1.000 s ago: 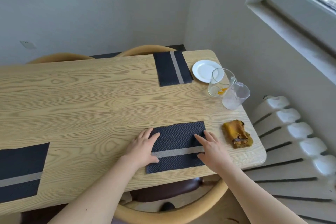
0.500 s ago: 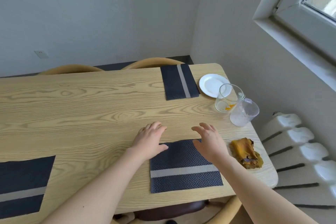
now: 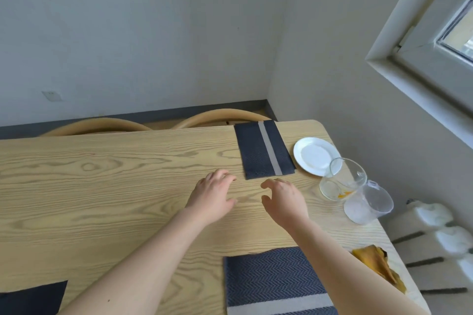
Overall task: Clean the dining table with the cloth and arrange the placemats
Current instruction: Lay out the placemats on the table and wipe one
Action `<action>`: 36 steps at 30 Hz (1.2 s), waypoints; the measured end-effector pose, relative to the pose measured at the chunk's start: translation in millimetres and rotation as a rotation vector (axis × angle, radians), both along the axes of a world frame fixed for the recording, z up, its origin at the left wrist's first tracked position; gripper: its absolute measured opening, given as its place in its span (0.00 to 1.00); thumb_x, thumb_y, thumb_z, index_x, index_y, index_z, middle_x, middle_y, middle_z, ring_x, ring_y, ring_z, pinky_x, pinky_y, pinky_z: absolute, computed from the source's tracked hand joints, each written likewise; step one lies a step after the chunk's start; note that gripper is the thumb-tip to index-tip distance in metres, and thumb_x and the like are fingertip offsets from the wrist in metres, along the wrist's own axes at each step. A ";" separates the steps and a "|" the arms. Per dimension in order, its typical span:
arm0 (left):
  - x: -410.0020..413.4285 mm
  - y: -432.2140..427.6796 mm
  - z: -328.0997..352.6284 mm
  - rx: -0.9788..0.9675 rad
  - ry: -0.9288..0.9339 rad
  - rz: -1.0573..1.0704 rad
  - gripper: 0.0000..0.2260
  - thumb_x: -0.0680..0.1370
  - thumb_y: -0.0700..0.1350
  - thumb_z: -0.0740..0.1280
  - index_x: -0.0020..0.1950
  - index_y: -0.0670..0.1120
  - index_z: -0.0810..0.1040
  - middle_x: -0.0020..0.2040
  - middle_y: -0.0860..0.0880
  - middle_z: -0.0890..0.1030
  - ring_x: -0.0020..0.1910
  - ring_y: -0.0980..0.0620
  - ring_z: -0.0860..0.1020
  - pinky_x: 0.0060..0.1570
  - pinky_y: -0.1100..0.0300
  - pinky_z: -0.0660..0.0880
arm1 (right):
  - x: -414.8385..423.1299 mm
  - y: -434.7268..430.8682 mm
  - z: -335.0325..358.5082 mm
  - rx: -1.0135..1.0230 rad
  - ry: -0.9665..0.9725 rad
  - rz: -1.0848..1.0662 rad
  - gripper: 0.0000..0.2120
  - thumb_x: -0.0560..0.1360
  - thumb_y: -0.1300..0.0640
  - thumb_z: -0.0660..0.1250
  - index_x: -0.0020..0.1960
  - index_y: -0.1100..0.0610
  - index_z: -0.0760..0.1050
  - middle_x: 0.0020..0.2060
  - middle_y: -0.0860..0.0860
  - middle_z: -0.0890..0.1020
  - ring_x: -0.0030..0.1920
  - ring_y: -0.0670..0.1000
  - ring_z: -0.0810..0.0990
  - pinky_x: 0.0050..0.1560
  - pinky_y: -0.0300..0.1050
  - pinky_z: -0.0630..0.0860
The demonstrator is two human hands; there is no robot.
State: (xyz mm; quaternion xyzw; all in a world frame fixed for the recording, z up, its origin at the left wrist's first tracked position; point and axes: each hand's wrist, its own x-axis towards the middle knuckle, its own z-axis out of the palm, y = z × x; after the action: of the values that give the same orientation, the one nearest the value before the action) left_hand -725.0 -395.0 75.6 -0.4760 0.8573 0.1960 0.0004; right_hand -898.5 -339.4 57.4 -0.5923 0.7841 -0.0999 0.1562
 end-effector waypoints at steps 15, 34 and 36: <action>18.8 -64.3 -46.2 0.097 0.053 -0.043 0.26 0.78 0.52 0.63 0.74 0.52 0.60 0.75 0.51 0.59 0.73 0.50 0.60 0.71 0.52 0.60 | 13.4 -83.5 -59.0 0.142 -0.103 -0.258 0.29 0.74 0.50 0.67 0.72 0.54 0.63 0.61 0.55 0.73 0.61 0.57 0.73 0.59 0.49 0.71; 40.4 -67.5 -59.8 0.108 0.067 -0.023 0.25 0.78 0.52 0.63 0.74 0.52 0.62 0.75 0.51 0.59 0.73 0.50 0.59 0.72 0.53 0.59 | 20.2 -79.5 -76.9 -0.102 -0.239 -0.506 0.14 0.76 0.45 0.66 0.58 0.49 0.80 0.43 0.53 0.85 0.47 0.57 0.81 0.45 0.46 0.76; 42.4 -67.0 -59.5 0.128 0.104 0.015 0.24 0.78 0.52 0.63 0.73 0.52 0.63 0.75 0.51 0.60 0.73 0.51 0.60 0.72 0.55 0.59 | 19.6 -74.4 -73.2 -0.149 -0.350 -0.533 0.12 0.74 0.45 0.67 0.53 0.49 0.82 0.35 0.49 0.84 0.40 0.54 0.82 0.43 0.47 0.78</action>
State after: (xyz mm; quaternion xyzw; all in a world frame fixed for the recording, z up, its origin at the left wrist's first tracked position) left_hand -682.5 -462.0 16.1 -0.4705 0.8383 0.2749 -0.0151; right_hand -878.9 -413.9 -15.8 -0.3498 0.8633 -0.2948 0.2133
